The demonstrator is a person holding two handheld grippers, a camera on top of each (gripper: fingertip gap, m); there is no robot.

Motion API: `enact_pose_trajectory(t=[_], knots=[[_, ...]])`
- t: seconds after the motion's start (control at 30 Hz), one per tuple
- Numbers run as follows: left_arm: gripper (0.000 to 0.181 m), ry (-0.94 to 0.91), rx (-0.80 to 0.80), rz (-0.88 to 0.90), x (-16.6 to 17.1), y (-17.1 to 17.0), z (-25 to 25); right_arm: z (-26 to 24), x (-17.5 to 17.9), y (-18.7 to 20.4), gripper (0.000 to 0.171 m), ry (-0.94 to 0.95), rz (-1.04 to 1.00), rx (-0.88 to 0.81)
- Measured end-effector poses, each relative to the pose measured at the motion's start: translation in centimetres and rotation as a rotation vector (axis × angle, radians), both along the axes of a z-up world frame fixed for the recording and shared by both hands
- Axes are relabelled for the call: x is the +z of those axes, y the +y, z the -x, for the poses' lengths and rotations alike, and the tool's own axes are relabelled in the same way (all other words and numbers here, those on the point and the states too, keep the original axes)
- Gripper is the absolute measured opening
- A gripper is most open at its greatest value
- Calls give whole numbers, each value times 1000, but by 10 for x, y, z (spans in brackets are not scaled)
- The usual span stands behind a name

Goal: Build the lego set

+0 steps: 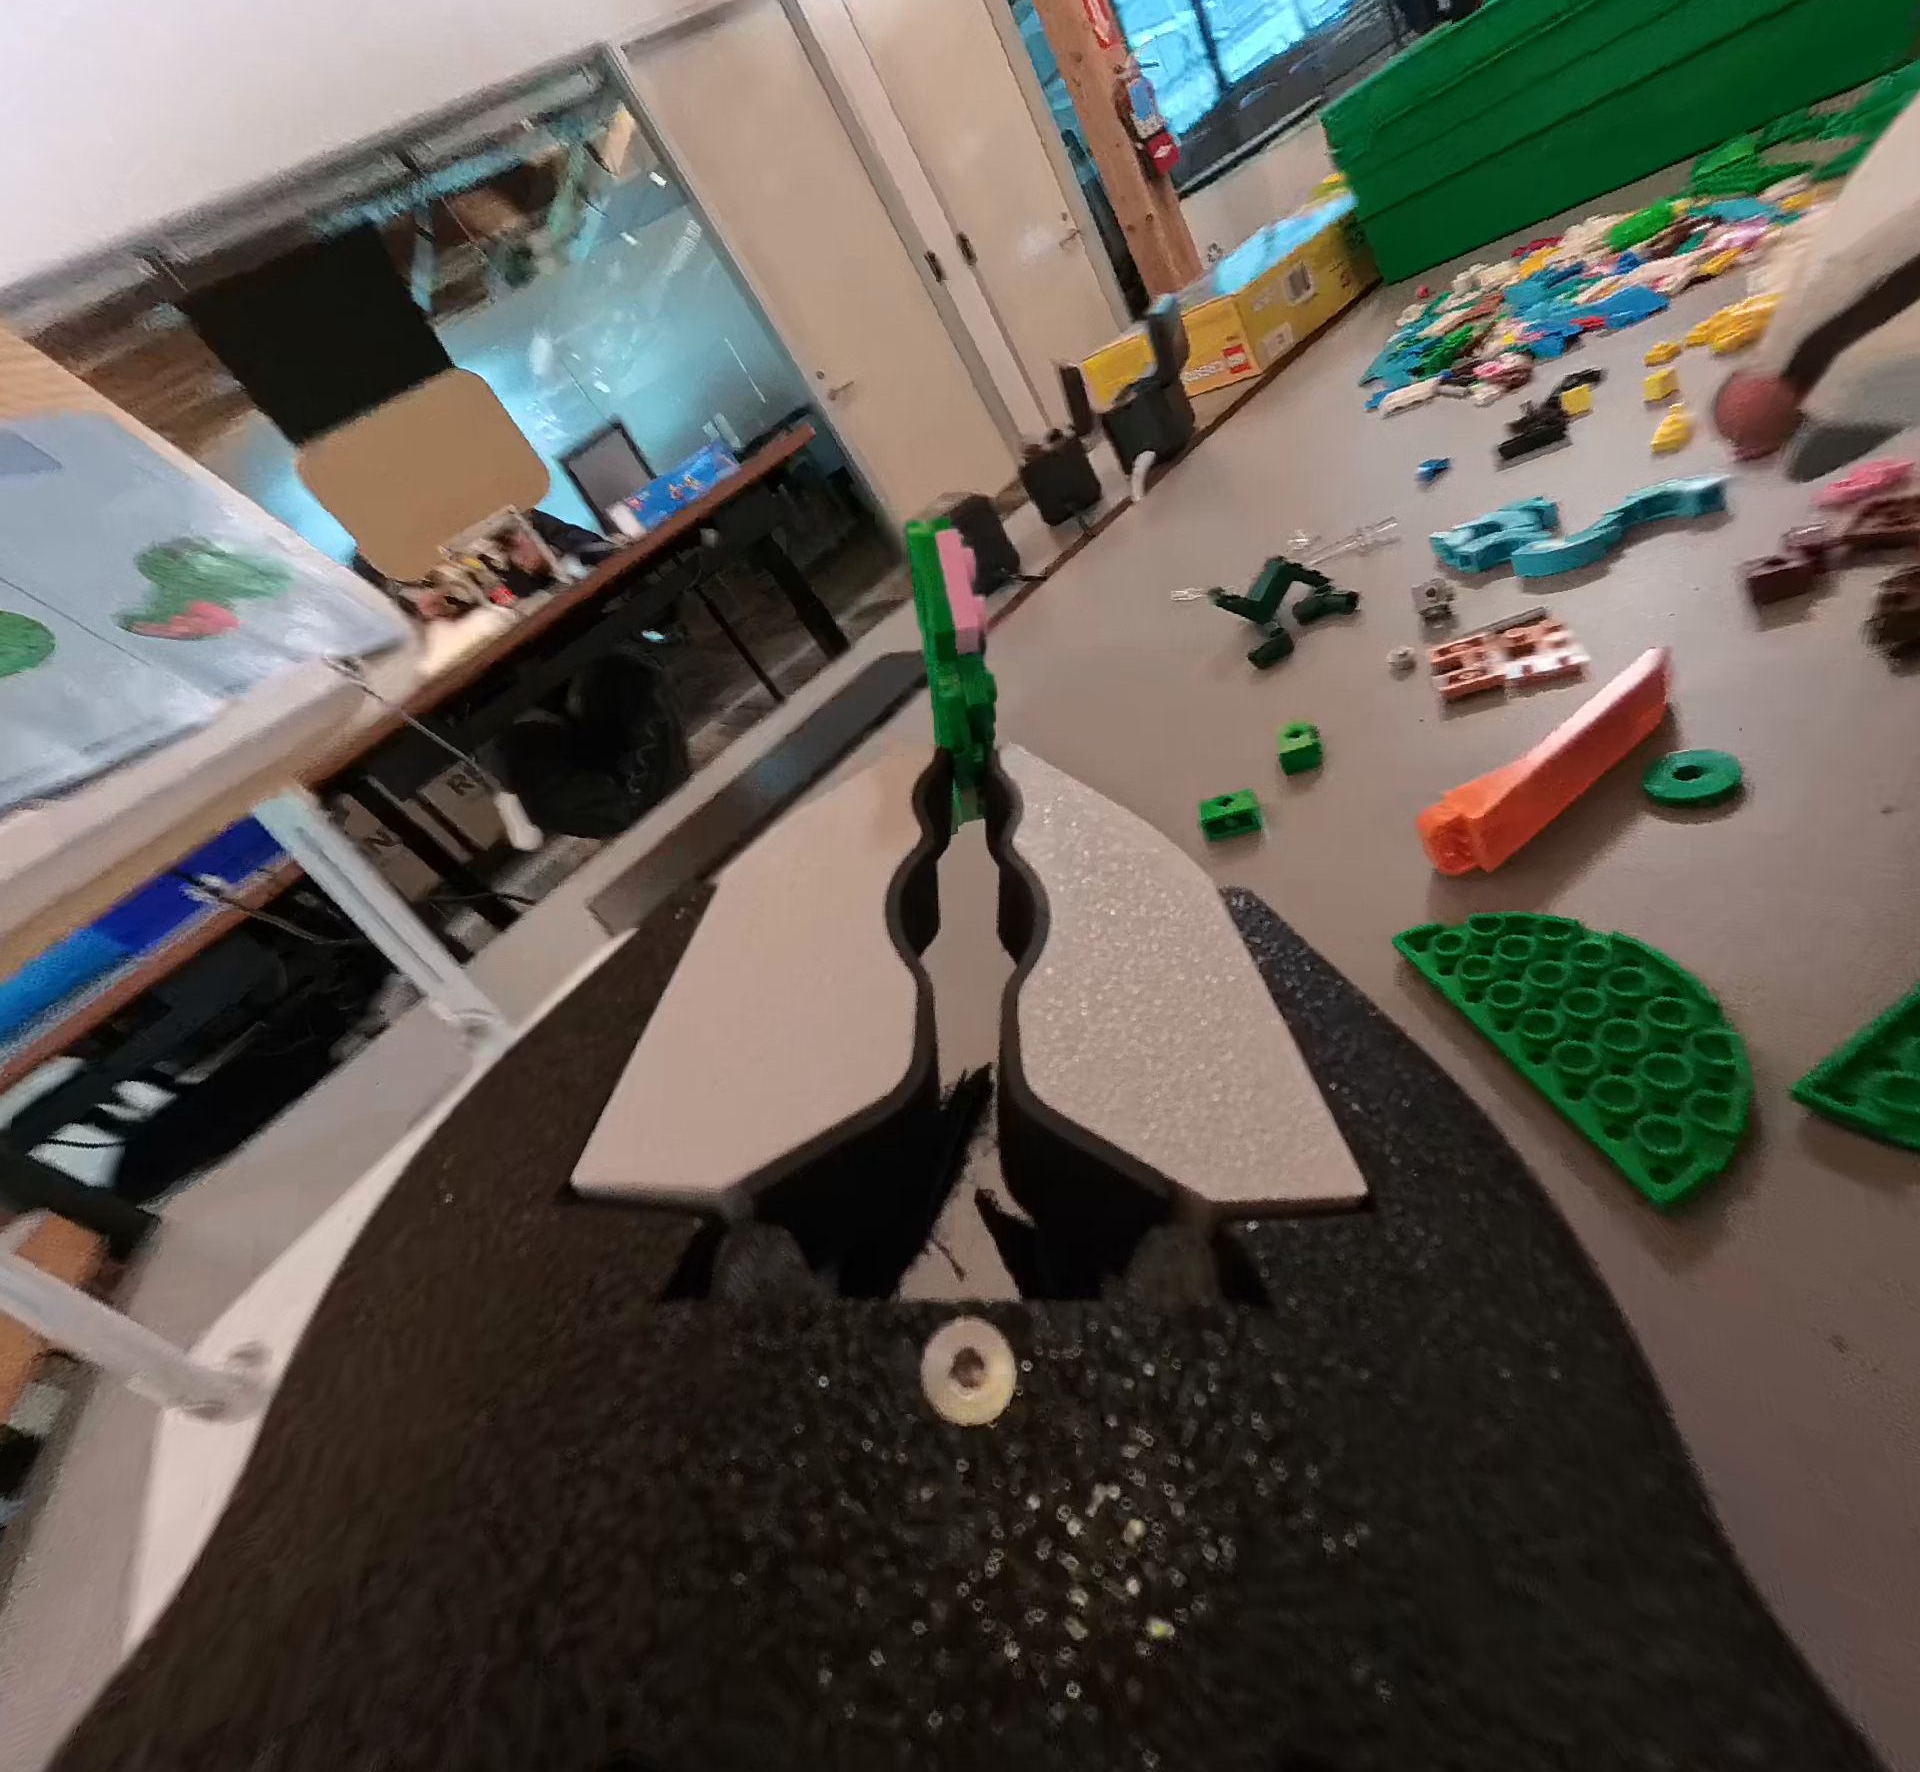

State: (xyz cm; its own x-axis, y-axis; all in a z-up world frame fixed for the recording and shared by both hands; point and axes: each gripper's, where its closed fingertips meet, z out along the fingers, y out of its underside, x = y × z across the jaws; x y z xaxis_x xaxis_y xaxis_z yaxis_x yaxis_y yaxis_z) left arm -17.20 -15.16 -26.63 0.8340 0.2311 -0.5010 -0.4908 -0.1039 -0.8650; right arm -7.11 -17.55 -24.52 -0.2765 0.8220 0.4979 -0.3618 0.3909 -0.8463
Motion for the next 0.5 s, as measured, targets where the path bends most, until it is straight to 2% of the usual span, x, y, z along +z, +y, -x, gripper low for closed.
enact_pose_trajectory(t=[0.1, 0.17, 0.27, 0.43, 0.5], knots=[[5, -255, -28, 16, 1, 1, 1, 6, -1, 13, 0, -4, -6, -75], [5, -445, -139, 25, 3, 3, -10, 10, 0, 24, 0, -8, 16, -121], [5, -636, -299, 58, 4, 3, -27, 12, 3, 34, 0, -5, 50, -173], [5, -946, -433, 47, 12, 0, -38, 18, -1, 40, 29, -22, 15, -256], [5, -1040, -492, 47, 16, 0, -46, 20, -1, 43, 34, -17, -17, -305]])
